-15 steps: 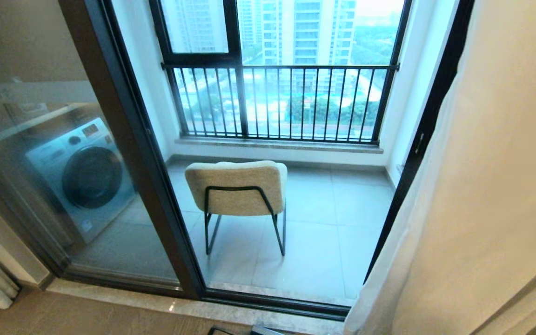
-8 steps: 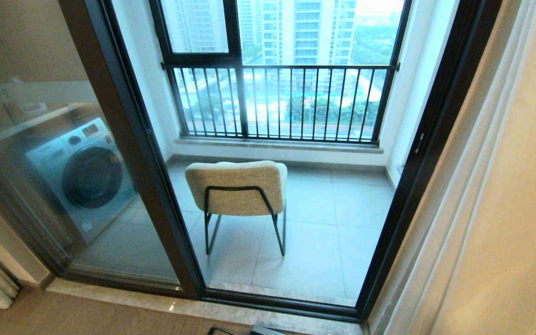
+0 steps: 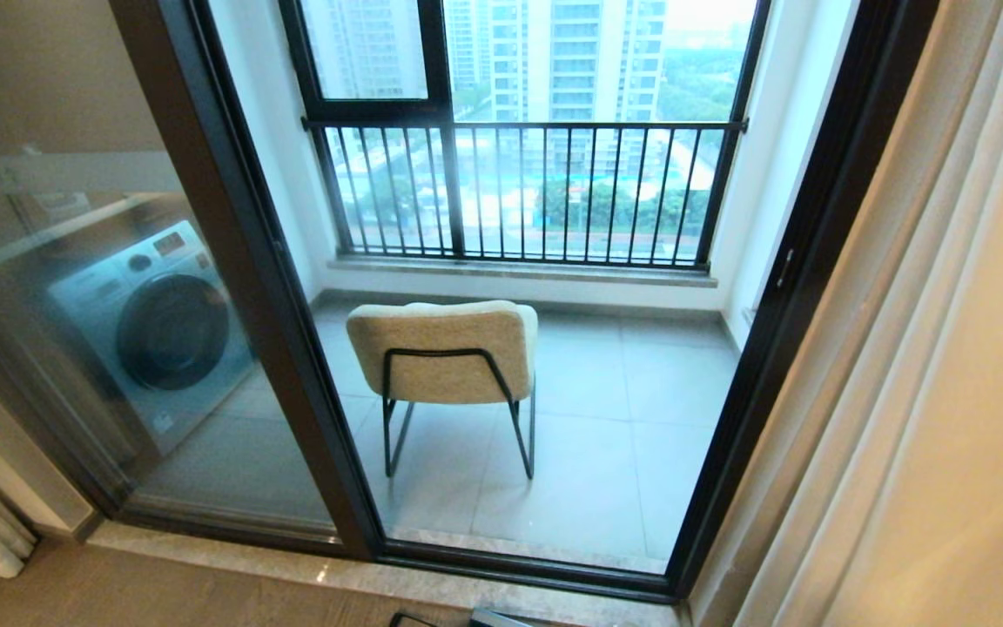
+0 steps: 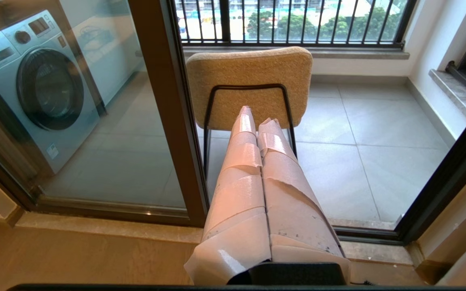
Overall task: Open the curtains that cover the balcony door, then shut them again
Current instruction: Pull the inner curtains open on both sides
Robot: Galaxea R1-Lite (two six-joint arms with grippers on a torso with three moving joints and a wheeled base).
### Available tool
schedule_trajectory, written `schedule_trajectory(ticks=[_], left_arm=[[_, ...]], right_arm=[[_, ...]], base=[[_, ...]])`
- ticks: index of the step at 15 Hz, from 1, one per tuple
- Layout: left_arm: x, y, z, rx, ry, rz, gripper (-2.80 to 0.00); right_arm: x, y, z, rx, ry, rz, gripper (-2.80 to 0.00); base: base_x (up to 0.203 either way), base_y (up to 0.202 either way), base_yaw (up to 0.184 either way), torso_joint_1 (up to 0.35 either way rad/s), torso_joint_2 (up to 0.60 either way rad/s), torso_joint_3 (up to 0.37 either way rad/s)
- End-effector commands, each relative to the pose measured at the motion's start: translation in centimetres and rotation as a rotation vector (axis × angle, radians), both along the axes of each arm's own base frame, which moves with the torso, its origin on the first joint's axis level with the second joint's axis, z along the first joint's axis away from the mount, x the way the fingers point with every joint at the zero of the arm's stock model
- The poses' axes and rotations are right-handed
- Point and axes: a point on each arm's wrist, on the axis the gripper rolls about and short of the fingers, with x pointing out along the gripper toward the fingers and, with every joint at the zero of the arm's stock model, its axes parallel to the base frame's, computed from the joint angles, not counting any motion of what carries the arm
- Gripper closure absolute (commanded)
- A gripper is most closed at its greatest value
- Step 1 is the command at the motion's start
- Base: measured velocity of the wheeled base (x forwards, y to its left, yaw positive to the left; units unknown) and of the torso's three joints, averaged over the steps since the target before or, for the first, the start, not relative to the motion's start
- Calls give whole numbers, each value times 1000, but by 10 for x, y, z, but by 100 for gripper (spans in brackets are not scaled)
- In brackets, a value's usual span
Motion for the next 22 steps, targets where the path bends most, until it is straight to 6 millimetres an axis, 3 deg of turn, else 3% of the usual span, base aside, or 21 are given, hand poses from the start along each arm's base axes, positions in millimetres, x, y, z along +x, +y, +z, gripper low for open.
schedule_trajectory(ticks=[1, 6, 15, 20, 22], left_arm=[[0, 0, 0, 0, -1, 0, 0], [0, 0, 0, 0, -1, 0, 0], [0, 0, 0, 0, -1, 0, 0], [0, 0, 0, 0, -1, 0, 0], [0, 0, 0, 0, -1, 0, 0]], right_arm=[[-3, 7, 8, -24, -11, 1, 0], [-22, 0, 10, -25, -12, -53, 0], [-78, -20, 13, 2, 2, -209, 0], [-83, -21, 13, 2, 3, -224, 0], [-85, -12, 20, -14, 1, -214, 0]], base=[[0, 0, 0, 0, 0, 0], [0, 0, 0, 0, 0, 0], [0, 0, 0, 0, 0, 0], [0, 0, 0, 0, 0, 0], [0, 0, 0, 0, 0, 0]])
